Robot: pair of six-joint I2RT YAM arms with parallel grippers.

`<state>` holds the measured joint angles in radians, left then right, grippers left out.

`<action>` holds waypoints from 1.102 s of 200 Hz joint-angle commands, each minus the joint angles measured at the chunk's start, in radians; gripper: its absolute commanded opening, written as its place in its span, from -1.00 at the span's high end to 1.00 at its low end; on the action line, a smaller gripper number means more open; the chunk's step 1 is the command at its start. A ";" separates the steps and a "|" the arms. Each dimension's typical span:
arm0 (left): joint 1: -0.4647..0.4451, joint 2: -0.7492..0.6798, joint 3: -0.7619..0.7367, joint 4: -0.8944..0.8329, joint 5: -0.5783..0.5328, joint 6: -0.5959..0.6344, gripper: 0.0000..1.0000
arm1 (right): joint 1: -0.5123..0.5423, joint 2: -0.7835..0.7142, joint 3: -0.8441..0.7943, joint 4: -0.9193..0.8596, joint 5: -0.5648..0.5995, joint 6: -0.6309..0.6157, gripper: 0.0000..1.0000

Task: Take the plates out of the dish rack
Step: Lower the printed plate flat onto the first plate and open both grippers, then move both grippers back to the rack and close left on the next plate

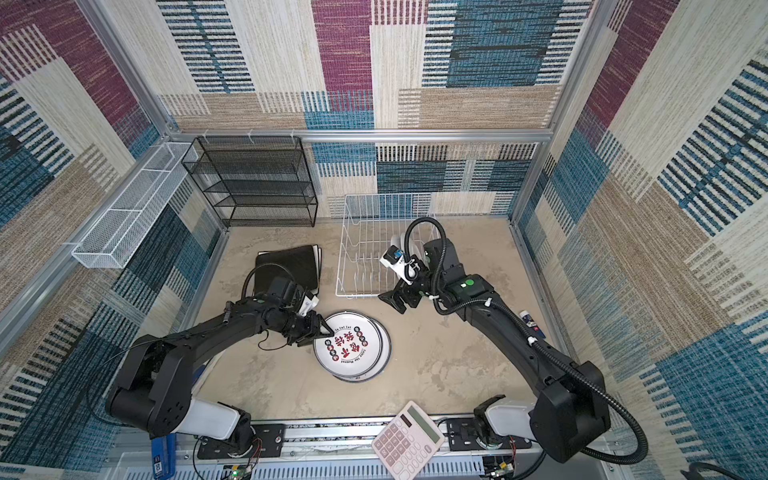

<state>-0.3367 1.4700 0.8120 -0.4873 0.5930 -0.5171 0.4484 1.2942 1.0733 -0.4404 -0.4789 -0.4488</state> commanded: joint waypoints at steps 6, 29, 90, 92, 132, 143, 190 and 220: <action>-0.002 -0.016 0.038 -0.114 -0.114 0.038 0.04 | 0.002 0.002 0.006 0.029 0.012 0.005 -0.98; -0.004 -0.010 0.060 -0.141 -0.138 0.042 0.07 | 0.001 0.001 0.008 0.026 0.021 0.007 -0.98; -0.046 0.037 0.096 -0.142 -0.130 0.047 0.14 | 0.001 -0.012 -0.008 0.031 0.026 0.026 -0.99; -0.048 0.039 0.097 -0.142 -0.131 0.048 0.14 | 0.001 -0.013 -0.008 0.031 0.026 0.026 -0.98; -0.054 0.030 0.131 -0.174 -0.167 0.046 0.13 | 0.001 -0.031 -0.017 0.034 0.049 0.037 -0.98; -0.054 0.017 0.154 -0.191 -0.182 0.051 0.12 | 0.001 -0.037 -0.022 0.044 0.061 0.047 -0.98; -0.054 -0.025 0.350 -0.247 -0.205 0.079 -0.01 | -0.001 -0.036 0.012 0.049 0.219 0.170 -0.98; -0.057 0.011 0.539 -0.252 -0.196 0.096 -0.06 | -0.015 -0.009 0.060 0.008 0.302 0.247 -0.98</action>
<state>-0.3920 1.4567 1.2346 -0.7235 0.3992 -0.4637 0.4442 1.2747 1.1076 -0.4305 -0.2802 -0.2977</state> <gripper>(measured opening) 0.523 0.991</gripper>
